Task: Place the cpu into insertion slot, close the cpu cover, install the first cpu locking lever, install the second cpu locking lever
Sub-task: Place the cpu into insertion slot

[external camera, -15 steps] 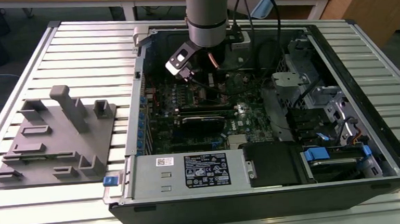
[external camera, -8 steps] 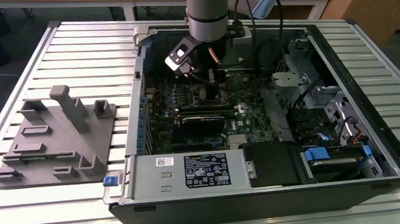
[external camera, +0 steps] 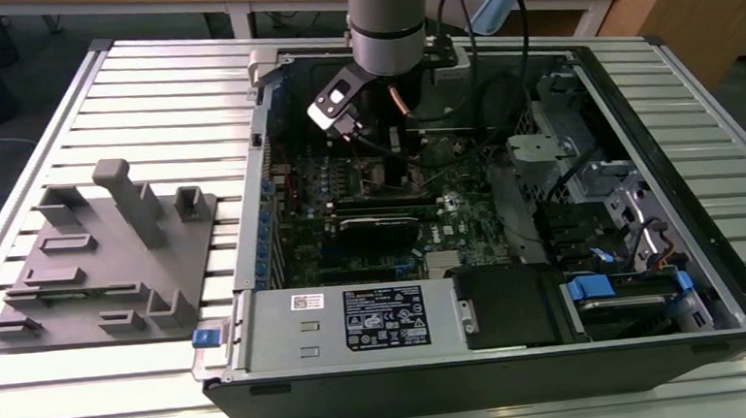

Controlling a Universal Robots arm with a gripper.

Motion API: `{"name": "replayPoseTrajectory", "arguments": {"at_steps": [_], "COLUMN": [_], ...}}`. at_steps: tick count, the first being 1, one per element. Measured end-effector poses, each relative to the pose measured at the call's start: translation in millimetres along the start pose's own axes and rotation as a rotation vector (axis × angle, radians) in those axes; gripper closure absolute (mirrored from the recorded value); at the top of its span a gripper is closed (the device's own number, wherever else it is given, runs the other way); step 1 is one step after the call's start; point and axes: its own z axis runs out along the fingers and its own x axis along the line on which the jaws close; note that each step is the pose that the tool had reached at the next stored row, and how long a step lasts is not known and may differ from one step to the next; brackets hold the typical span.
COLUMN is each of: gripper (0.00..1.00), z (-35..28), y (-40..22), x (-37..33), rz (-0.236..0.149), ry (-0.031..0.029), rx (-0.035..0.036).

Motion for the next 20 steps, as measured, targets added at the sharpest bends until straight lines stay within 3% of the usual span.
{"name": "replayPoseTrajectory", "arguments": {"at_steps": [4, 6, 12, 14, 20], "gripper": [0.47, 0.59, 0.76, 0.88, 0.9], "z": [-0.7, -1.1, -2.2, -2.5, -3.4], "y": [0.1, 0.1, 0.2, 0.2, 0.3], "x": [0.0, 0.0, 0.0, 0.0, 0.0], "rz": [0.0, 0.0, 0.0, 0.0, 0.0], "ry": [0.0, 0.0001, 0.0, 0.0, 0.0001], "rx": [0.0, 0.0, 0.0, 0.0, 0.0003]}}
